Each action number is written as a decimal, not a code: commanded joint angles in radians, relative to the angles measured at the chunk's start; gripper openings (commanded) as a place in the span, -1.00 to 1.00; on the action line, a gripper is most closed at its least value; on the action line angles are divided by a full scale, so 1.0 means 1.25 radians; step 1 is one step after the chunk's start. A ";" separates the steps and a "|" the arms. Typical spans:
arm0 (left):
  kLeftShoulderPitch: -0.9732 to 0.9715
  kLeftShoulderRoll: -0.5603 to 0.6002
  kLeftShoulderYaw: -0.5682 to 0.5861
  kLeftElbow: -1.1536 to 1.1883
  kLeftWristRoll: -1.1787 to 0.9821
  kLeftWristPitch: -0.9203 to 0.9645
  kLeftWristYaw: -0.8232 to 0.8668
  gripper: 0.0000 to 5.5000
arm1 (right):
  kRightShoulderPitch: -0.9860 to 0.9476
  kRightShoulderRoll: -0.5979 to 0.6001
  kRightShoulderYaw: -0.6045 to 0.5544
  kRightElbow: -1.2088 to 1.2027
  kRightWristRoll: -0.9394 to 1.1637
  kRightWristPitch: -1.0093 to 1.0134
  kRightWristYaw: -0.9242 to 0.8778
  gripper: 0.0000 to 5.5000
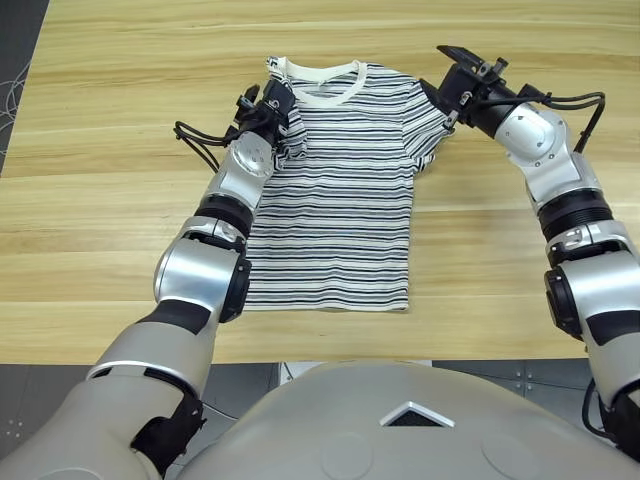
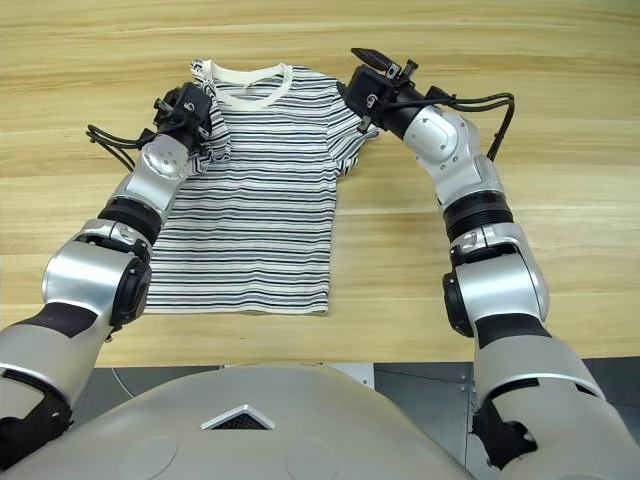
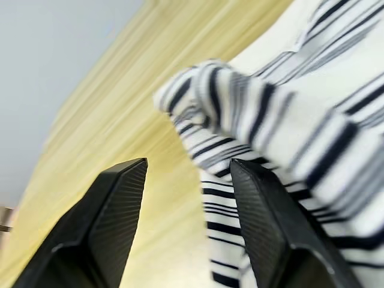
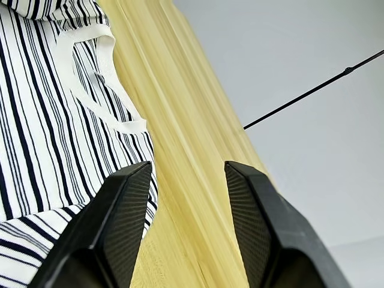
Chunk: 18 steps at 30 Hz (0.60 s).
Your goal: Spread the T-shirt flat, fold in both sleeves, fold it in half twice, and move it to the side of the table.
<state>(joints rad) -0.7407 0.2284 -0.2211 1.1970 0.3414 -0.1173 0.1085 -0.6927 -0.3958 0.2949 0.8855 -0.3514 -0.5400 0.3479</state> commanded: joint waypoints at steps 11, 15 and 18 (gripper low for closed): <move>-0.027 0.008 -0.021 -0.015 0.042 -0.011 0.049 -0.07 | -0.001 -0.006 0.005 0.006 -0.017 0.005 -0.004 -0.17; -0.044 0.056 0.051 -0.059 -0.008 -0.038 0.094 -0.07 | 0.022 0.028 -0.098 -0.026 0.192 0.132 0.182 -0.17; -0.072 0.133 0.137 -0.072 -0.068 -0.041 0.110 -0.07 | -0.012 0.016 -0.213 -0.005 0.374 0.352 0.351 -0.17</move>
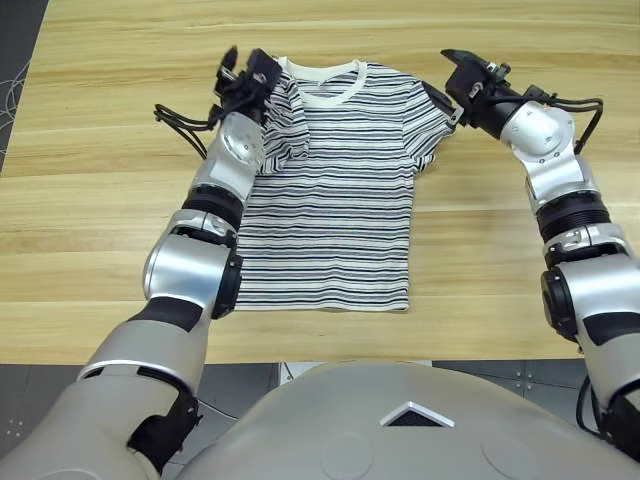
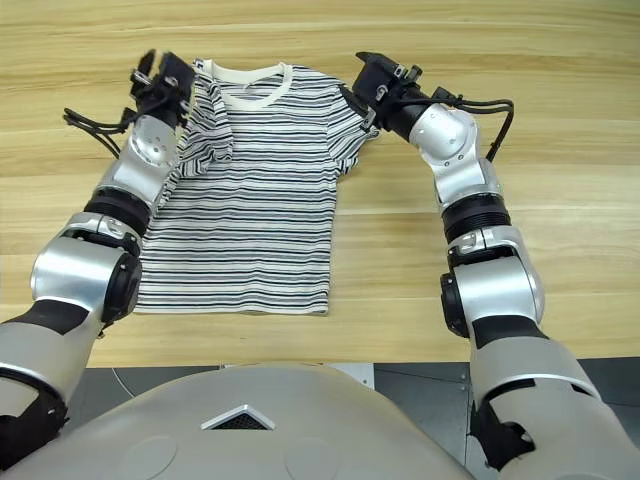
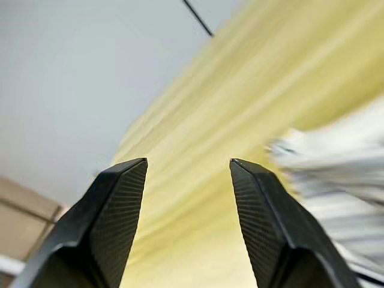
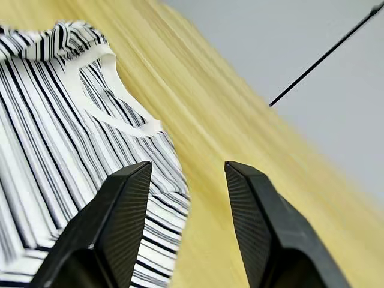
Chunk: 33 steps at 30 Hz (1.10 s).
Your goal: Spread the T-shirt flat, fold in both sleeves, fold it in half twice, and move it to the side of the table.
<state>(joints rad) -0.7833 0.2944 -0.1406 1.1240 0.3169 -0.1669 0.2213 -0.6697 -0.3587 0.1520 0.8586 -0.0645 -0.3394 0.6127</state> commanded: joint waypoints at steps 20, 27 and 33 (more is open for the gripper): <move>-0.025 0.190 0.166 -0.014 -0.112 0.000 -0.006 -0.07 | -0.132 0.074 -0.210 0.373 0.142 0.386 0.045 -0.17; -0.027 0.198 0.175 -0.007 -0.122 0.007 -0.020 -0.07 | -0.129 0.082 -0.208 0.376 0.116 0.392 0.025 -0.17; -0.031 0.196 0.177 -0.005 -0.125 0.011 -0.027 -0.07 | -0.131 0.088 -0.213 0.372 0.118 0.395 0.050 -0.41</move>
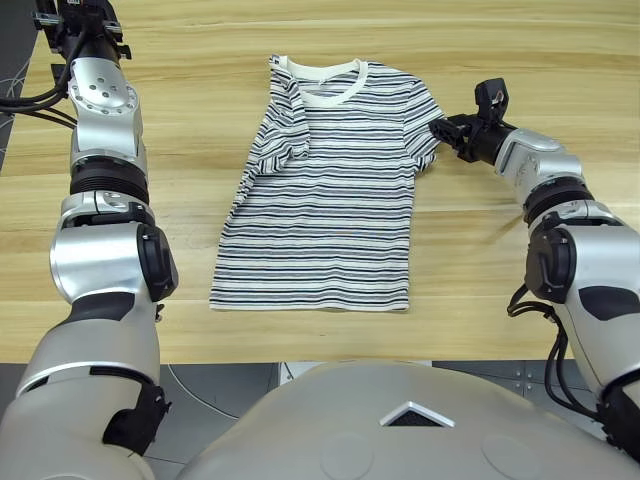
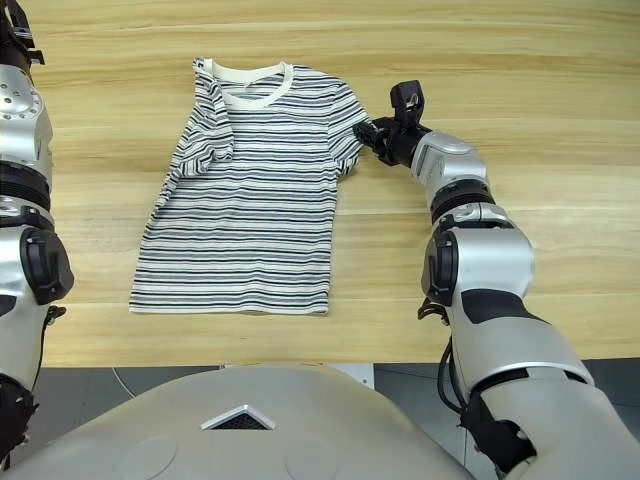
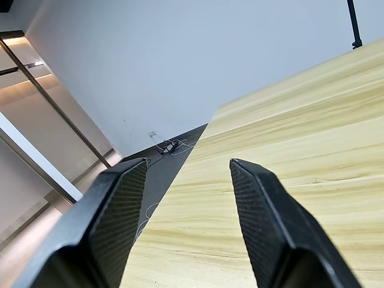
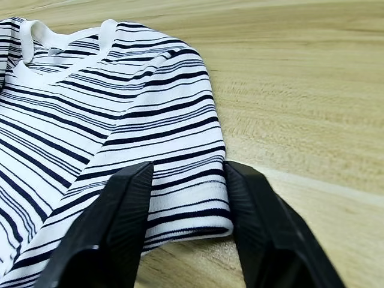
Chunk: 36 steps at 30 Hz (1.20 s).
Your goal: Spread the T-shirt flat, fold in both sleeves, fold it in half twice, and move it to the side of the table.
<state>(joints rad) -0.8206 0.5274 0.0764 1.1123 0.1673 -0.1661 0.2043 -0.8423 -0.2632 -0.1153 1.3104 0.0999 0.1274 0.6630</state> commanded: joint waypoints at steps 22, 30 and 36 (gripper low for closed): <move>0.001 -0.008 0.002 0.000 -0.014 0.013 -0.020 -0.07 | -0.061 -0.010 0.007 -0.043 -0.054 -0.102 -0.007 -0.95; -0.004 -0.015 0.001 0.003 -0.016 0.011 -0.018 -0.07 | -0.081 0.003 0.028 -0.082 -0.058 -0.103 0.043 -0.95; -0.007 -0.019 0.000 0.007 -0.016 0.012 -0.017 -0.07 | -0.087 0.050 0.086 -0.116 -0.085 -0.094 0.070 -0.95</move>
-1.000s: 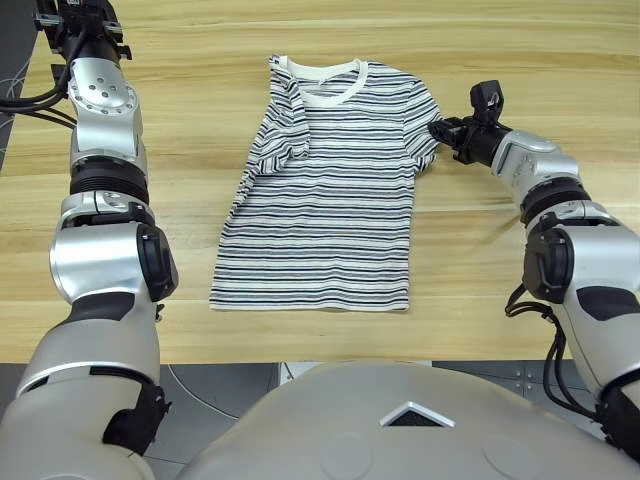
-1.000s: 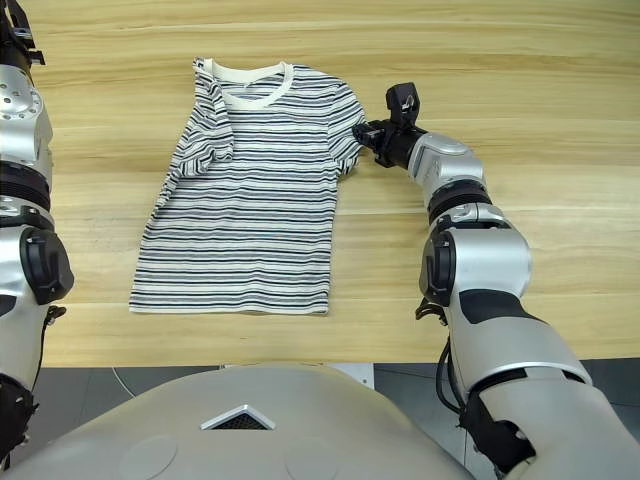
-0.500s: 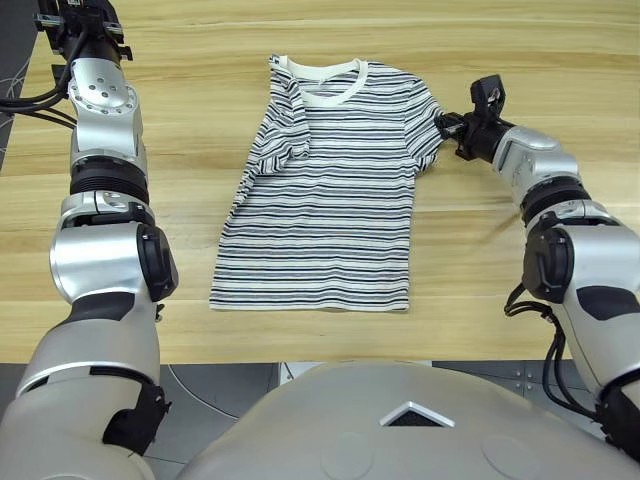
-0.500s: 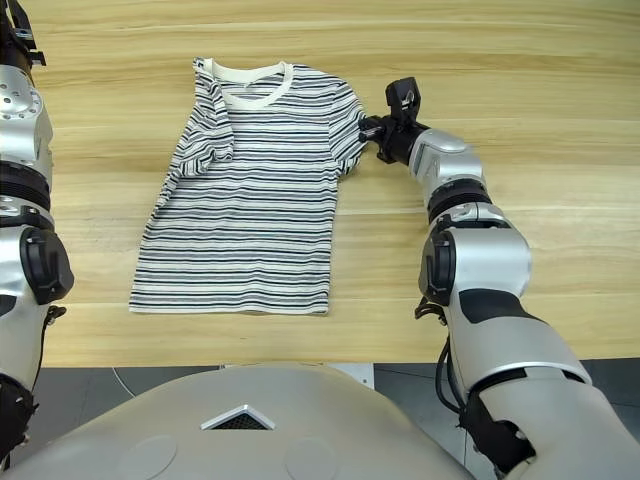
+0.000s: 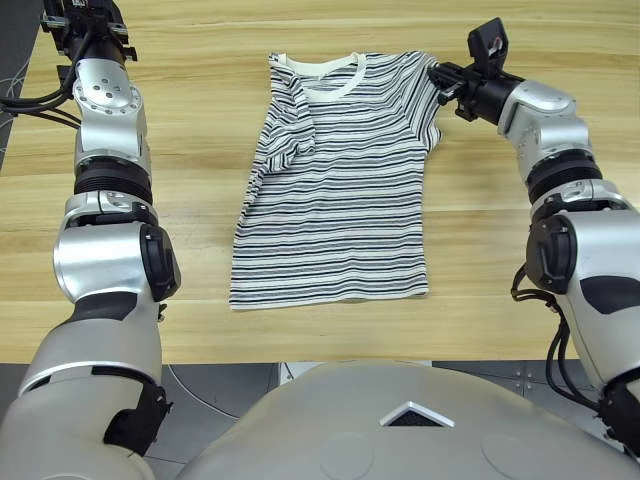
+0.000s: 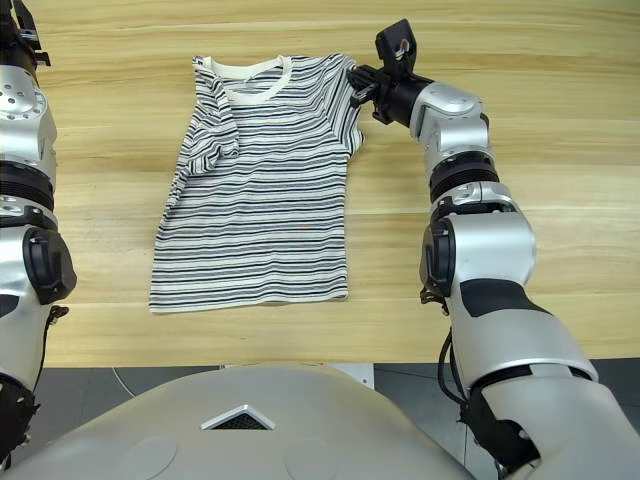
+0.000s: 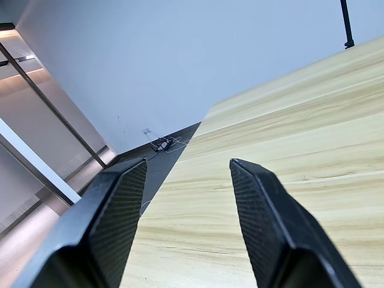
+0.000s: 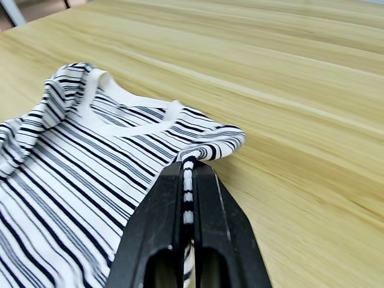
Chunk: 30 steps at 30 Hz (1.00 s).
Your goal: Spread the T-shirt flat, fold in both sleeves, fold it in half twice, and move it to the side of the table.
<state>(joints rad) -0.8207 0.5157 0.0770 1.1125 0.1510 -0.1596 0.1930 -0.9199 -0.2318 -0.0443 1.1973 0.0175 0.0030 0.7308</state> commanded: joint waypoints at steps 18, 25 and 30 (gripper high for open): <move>-0.019 -0.024 0.002 0.024 -0.004 0.002 -0.008 -0.07 | -0.025 0.165 0.131 0.038 -0.095 0.024 -0.038 -0.95; -0.017 -0.027 0.002 0.026 -0.005 0.002 -0.008 -0.07 | -0.015 0.195 0.121 0.080 -0.096 0.022 -0.064 -0.95; -0.014 -0.028 0.002 0.028 -0.005 0.002 -0.008 -0.07 | -0.020 0.201 0.100 0.076 -0.082 0.009 -0.038 -0.63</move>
<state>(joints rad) -0.8209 0.4812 0.0773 1.1350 0.1492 -0.1602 0.1931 -0.9421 0.0127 0.0889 1.2951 -0.0885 0.0240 0.6631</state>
